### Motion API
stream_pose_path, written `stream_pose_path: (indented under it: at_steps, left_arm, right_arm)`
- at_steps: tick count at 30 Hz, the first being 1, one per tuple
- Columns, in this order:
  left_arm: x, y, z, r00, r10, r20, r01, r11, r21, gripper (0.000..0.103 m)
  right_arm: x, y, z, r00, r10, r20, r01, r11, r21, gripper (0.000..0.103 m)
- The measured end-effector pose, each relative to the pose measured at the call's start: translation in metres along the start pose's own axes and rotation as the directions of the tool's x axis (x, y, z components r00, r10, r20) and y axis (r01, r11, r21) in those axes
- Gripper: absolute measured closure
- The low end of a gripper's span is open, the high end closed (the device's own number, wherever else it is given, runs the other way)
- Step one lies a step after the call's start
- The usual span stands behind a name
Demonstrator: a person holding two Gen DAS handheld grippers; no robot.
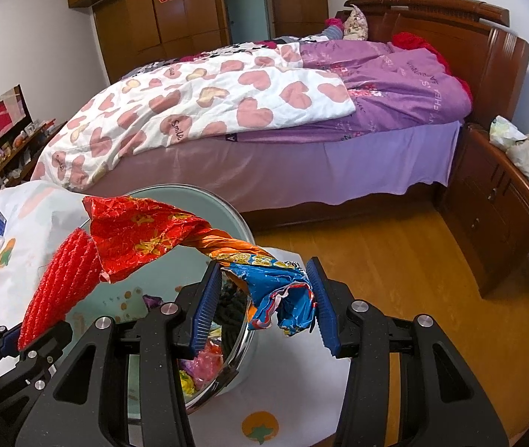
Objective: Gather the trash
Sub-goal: 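Carry candy wrapper and red mesh sleeve over the wastebasket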
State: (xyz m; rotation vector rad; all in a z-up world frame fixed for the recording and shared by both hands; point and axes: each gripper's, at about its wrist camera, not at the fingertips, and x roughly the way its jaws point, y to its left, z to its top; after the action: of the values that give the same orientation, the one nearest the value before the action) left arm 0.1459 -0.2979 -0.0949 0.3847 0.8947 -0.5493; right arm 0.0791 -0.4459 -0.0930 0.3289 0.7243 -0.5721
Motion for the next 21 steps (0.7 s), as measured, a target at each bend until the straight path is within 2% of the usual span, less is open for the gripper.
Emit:
stream_pose_path:
  at_steps: [21]
  left_arm:
    - [0.027, 0.002, 0.003, 0.997, 0.052, -0.051, -0.053, 0.998, -0.025, 0.079]
  right_arm:
    - [0.022, 0.01, 0.004, 1.0, -0.008, -0.016, 0.007, 0.999, -0.045, 0.052]
